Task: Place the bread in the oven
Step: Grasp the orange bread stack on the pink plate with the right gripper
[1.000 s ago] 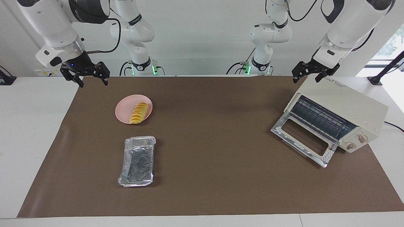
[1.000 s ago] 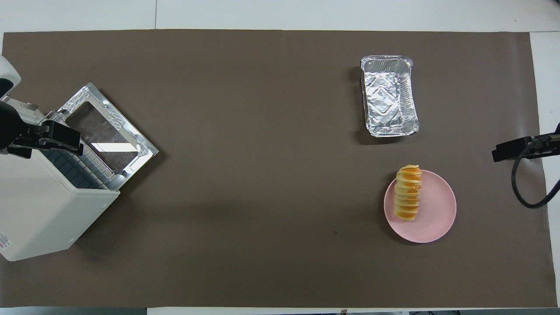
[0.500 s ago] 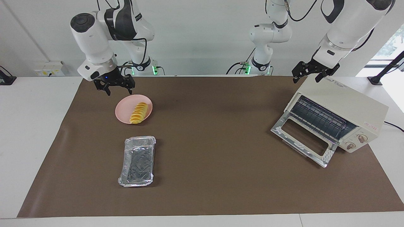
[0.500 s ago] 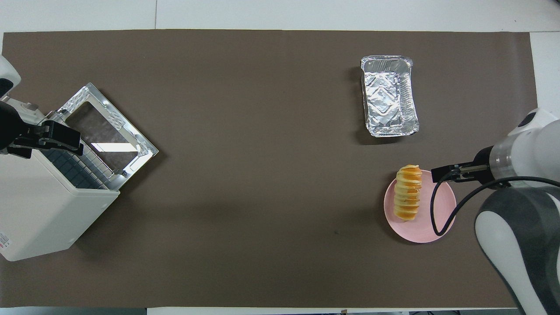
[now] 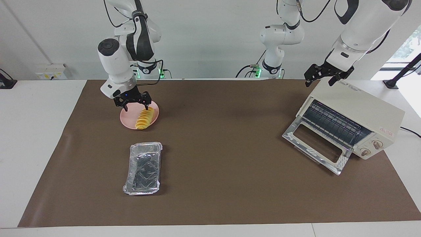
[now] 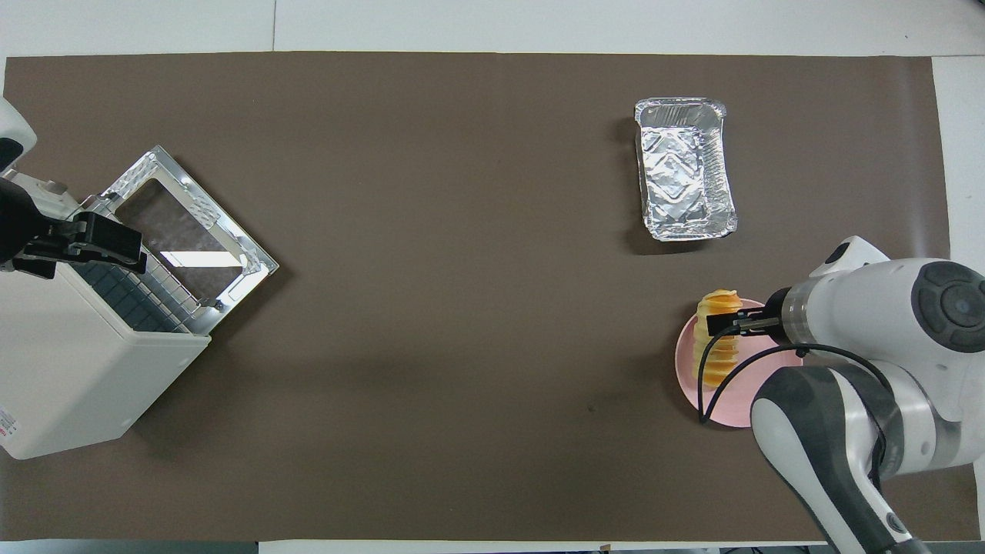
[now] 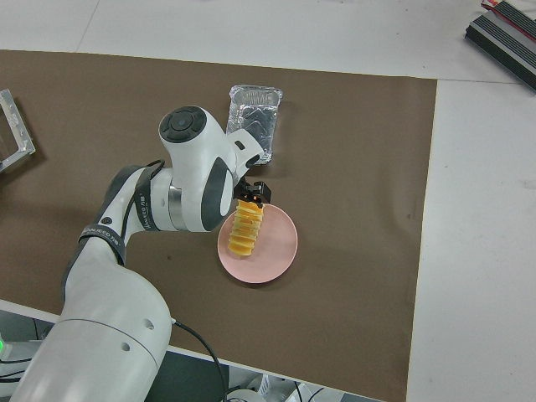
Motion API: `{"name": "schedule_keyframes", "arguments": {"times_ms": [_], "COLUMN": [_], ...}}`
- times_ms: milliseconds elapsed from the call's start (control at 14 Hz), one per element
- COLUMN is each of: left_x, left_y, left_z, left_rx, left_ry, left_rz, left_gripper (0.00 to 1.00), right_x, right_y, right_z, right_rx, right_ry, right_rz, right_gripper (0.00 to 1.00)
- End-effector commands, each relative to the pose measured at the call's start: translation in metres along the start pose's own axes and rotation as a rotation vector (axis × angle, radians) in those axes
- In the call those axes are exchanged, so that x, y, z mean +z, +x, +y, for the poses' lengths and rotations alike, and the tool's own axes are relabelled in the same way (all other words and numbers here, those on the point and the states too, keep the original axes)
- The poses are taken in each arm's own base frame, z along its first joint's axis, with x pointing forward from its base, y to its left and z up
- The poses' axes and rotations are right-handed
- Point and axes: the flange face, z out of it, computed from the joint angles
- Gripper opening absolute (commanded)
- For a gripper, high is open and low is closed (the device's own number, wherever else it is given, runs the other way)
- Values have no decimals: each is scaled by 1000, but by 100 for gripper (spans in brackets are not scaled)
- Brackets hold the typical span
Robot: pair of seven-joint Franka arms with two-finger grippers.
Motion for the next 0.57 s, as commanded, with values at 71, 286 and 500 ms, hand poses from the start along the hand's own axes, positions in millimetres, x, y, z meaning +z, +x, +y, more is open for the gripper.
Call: {"name": "schedule_keyframes", "arguments": {"times_ms": [71, 286, 500], "left_x": [-1, -1, -1], "left_y": [-8, -8, -8], "left_z": [-2, -2, -2], "left_rx": [1, 1, 1], "left_ry": [18, 18, 18], "left_rz": [14, 14, 14], "left_gripper": [100, 100, 100], "right_x": [56, 71, 78], "right_y": [-11, -6, -4], "right_z": [-3, -3, -3], "right_rx": [0, -1, -2], "right_ry": [11, 12, 13], "right_rz": [50, 62, 70], "right_gripper": [100, 100, 100]}}
